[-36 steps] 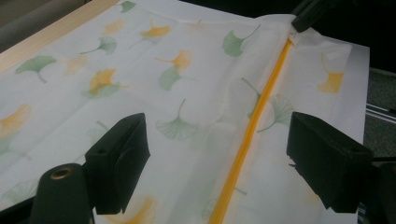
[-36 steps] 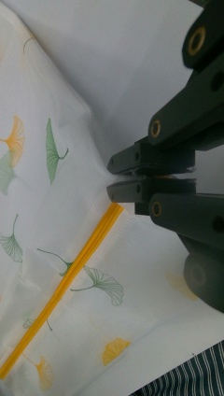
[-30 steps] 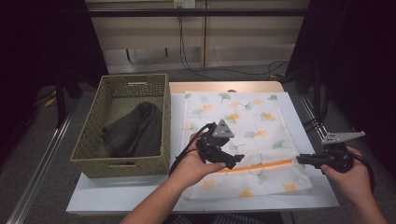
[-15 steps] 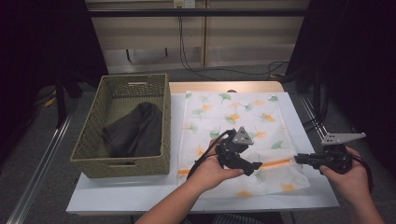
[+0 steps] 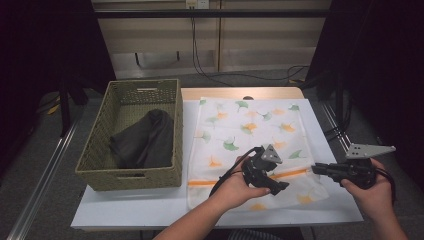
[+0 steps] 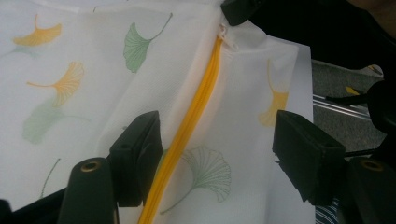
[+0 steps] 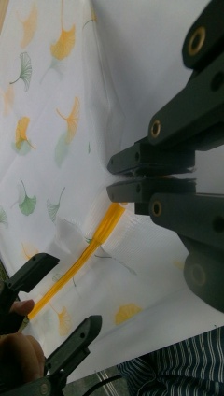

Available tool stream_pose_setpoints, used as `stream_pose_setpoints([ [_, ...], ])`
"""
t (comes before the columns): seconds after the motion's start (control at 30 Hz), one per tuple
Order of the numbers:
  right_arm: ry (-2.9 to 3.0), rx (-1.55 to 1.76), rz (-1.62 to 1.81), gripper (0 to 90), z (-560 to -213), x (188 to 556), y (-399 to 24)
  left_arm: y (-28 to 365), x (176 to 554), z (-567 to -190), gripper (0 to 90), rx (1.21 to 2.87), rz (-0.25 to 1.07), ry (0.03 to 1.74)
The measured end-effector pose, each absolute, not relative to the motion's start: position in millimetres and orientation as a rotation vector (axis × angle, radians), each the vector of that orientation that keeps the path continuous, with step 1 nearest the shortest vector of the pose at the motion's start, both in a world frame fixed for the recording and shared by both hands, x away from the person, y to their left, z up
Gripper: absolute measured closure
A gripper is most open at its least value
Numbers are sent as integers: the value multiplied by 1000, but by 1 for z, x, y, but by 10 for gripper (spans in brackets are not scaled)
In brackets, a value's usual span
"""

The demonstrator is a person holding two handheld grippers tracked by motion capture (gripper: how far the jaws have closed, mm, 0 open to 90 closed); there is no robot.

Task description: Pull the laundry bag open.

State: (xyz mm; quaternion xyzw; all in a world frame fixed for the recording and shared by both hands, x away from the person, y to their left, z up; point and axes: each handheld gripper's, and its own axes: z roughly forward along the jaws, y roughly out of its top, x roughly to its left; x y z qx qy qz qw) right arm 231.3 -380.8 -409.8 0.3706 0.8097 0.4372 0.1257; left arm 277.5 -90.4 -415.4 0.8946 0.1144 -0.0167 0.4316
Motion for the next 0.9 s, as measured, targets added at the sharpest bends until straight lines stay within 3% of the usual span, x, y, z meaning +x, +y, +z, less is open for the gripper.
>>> stream_pose_setpoints([
  [0.1, 2356, 1079, 1293, 867, -411, 234, -380, -93, 277, -417, 382, 2235, -105, 272],
  [0.6, 2366, 1062, 1286, 867, -412, 232, -374, -118, 272, -418, 544, 2261, -98, 221],
  [0.9, 2370, 1058, 1269, 867, -413, 231, -374, -139, 278, -432, 580, 2274, -166, 206],
])
